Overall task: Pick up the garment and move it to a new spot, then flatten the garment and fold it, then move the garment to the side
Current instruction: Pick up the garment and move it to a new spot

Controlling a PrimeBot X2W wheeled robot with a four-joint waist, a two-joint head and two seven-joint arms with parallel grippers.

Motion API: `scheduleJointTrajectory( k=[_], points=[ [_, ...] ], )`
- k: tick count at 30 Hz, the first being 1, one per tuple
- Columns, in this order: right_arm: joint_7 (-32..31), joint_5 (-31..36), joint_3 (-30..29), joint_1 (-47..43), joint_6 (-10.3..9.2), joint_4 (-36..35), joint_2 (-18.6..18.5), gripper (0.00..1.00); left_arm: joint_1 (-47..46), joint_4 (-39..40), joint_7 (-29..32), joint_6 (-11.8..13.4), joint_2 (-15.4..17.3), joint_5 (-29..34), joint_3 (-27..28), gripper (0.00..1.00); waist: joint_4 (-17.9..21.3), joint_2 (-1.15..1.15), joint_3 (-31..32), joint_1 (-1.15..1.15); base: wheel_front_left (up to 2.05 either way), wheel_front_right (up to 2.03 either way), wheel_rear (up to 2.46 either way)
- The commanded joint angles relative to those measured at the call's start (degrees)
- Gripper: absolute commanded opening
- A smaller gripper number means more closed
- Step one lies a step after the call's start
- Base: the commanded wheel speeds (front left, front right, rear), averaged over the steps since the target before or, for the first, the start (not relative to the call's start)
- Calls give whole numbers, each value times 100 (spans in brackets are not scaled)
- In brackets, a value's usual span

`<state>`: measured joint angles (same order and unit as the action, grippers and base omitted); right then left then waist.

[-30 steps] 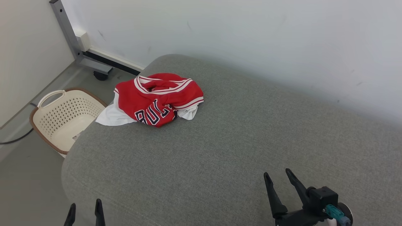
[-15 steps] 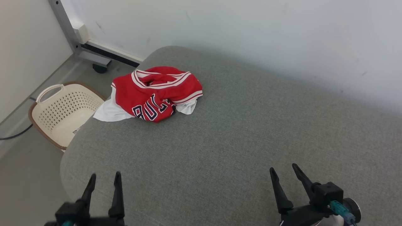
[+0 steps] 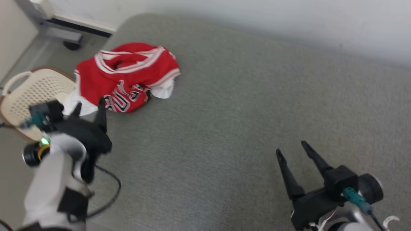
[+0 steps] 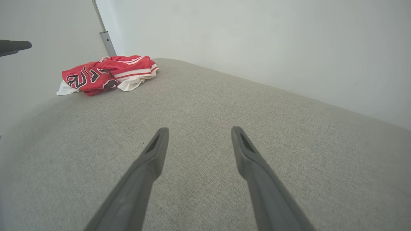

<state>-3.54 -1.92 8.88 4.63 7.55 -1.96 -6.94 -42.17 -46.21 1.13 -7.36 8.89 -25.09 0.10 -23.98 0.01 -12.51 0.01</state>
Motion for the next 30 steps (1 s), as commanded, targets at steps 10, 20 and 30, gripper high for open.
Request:
scheduleJointTrajectory(
  k=[10, 20, 30],
  points=[
    [-233, 108, -186, -81, -14, -841, -160, 100, -1430, -987, 837, 264, 531, -518, 462, 100, 1254, -1, -1642, -1, 0, 0, 0],
    [-176, 142, -269, -198, -14, -1046, -108, 100, -1905, -1653, 1811, 708, 880, -753, 638, 100, 1533, -1, -1877, -1, 0, 0, 0],
    [-80, 56, -181, -106, -14, -866, -99, 100, -1601, -1860, 1251, 834, 811, -595, 488, 0, 1648, -1, -1675, -1, 0, 0, 0]
  ],
)
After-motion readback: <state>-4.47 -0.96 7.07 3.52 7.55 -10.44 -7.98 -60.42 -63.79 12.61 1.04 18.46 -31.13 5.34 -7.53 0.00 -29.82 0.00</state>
